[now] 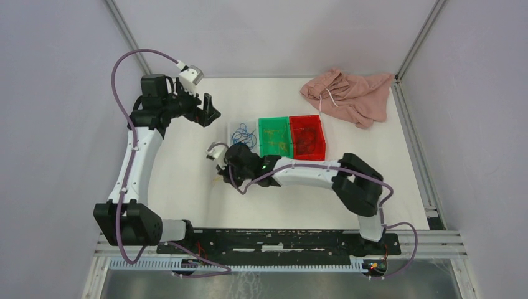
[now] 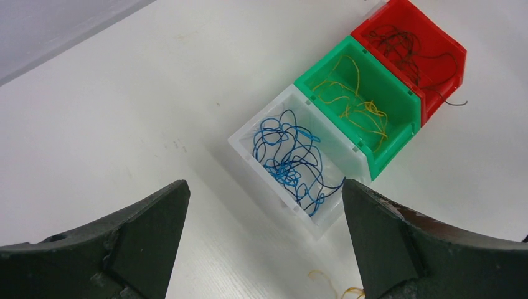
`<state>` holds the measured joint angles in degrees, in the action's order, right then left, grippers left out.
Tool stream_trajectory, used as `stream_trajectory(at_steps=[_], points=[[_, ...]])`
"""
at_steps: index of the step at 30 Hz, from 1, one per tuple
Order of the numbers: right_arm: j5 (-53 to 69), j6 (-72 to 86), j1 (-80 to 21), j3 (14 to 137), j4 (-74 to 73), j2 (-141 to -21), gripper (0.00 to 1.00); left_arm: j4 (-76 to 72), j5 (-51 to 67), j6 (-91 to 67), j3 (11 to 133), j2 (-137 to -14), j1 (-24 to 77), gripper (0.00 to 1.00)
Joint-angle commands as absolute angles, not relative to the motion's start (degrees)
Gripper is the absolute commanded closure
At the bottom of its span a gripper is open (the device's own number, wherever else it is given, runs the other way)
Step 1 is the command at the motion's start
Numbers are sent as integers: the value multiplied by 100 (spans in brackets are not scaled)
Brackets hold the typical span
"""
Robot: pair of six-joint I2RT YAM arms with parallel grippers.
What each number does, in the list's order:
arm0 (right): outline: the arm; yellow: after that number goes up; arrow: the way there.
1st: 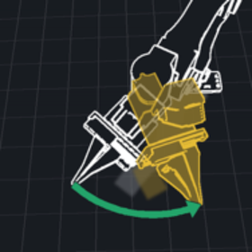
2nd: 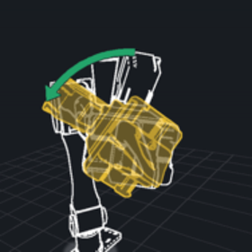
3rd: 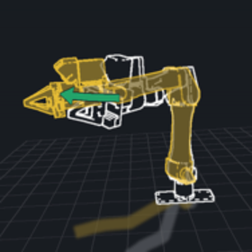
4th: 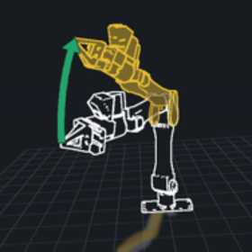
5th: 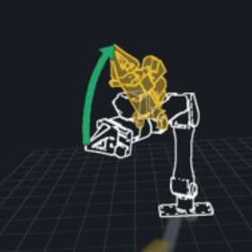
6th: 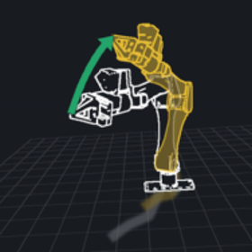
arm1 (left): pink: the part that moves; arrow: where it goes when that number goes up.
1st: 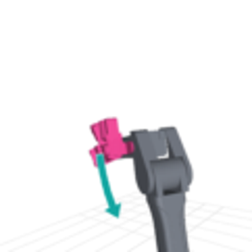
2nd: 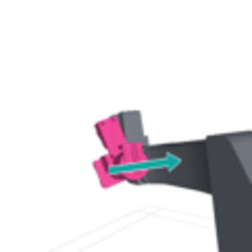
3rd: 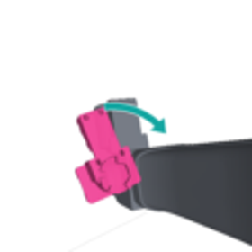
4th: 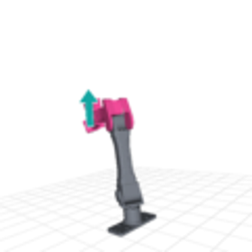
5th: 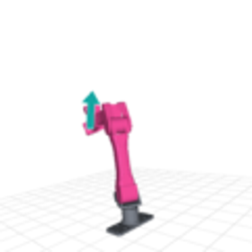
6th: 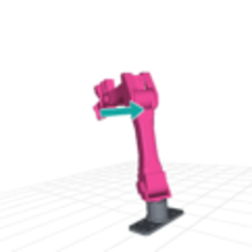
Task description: Untangle the cables
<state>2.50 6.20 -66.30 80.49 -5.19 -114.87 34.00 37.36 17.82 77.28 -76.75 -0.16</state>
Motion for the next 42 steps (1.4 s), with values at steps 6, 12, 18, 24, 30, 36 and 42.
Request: stream_trajectory(at_steps=[6,12,18,24,30,36,42], points=[[309,1320,-5244,7344,-546,-9300,100,3304,2950,1355,8257,-7634,-117,1],[124,1272,-4356,7489,-1145,-9382,99,3223,3125,1088,8235,-7525,-125,1],[-312,1162,-4008,7873,-1615,-10001,96,3312,2873,1082,8236,-7496,-123,1],[-600,1287,-3956,8241,-1836,-10657,86,3319,2871,1059,8193,-7453,-124,1],[-707,1337,-3946,8291,-1670,-10590,50,3364,2925,1248,8133,-7369,-123,1],[-834,1268,-3946,8159,-1533,-10165,33,3342,2685,1280,8064,-7370,-116,1],[-1277,1327,-3948,7943,-1401,-9635,1,3158,2508,1248,7824,-7320,-128,1]])
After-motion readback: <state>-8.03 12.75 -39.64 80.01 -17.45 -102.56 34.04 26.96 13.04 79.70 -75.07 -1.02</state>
